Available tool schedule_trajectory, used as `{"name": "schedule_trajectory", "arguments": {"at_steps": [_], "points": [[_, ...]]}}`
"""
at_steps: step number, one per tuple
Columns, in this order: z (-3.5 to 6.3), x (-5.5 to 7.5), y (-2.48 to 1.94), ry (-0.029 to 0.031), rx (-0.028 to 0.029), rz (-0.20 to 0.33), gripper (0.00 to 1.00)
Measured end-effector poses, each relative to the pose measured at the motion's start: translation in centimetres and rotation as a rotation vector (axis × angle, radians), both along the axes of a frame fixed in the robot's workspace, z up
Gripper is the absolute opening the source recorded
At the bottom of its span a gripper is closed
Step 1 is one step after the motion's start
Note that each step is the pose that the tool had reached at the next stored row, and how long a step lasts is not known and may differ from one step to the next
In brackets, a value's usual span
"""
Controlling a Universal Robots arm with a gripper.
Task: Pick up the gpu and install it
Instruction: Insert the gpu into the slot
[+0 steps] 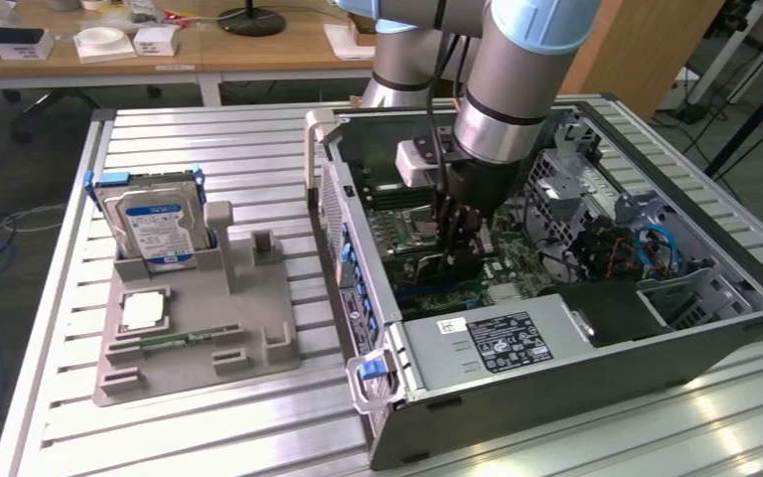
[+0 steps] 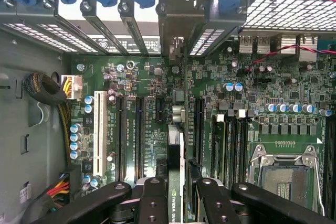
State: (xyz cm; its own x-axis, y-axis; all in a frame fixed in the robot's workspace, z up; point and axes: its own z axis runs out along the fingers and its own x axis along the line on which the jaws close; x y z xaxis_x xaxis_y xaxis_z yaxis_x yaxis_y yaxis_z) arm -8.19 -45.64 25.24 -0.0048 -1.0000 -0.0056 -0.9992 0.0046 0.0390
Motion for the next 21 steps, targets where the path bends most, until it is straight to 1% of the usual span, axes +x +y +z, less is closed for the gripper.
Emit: {"name": "schedule_trajectory", "arguments": {"at_steps": [7,19,21], "points": [[-0.01,0.09,0.0,-0.0002,-0.0003,0.0,0.26],[-0.35,-0.24,-0.01,-0.0068,-0.0003,0.0,0.26],[-0.4,-0.24,0.0,-0.007,-0.0002,0.0,0.26]]}}
